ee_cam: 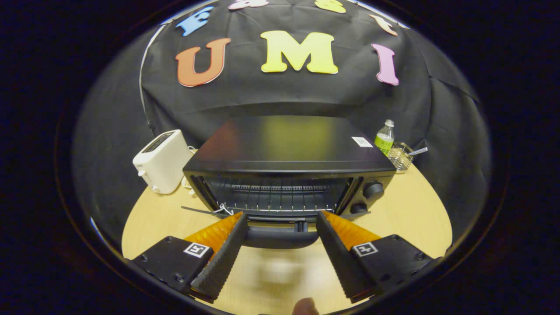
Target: Open the toaster oven, put the food inside, and close the toaster oven door.
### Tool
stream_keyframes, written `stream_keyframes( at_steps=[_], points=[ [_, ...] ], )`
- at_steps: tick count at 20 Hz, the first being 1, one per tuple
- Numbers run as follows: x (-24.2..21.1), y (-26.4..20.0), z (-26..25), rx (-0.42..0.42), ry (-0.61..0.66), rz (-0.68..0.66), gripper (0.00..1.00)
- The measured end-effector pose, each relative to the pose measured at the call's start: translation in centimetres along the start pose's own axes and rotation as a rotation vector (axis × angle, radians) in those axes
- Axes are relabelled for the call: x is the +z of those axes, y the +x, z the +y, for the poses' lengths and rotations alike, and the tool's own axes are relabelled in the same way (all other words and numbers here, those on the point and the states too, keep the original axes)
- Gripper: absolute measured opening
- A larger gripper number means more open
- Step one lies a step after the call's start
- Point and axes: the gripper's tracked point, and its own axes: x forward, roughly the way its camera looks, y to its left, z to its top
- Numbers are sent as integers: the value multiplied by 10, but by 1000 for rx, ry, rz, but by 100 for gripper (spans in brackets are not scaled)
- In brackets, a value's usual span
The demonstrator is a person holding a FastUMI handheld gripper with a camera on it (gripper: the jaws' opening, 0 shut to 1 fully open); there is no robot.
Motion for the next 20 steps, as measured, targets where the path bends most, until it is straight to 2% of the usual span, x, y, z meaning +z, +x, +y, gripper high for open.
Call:
stream_keyframes(
  at_steps=[6, 12, 17, 20],
  points=[
    [-77, -7, -2, 30, 57, 158, 100],
    [-93, -2, -12, 41, 64, 202, 100],
    [-77, -49, 9, 214, 10, 182, 99],
    [-70, -75, 11, 289, 4, 194, 100]
  ],
)
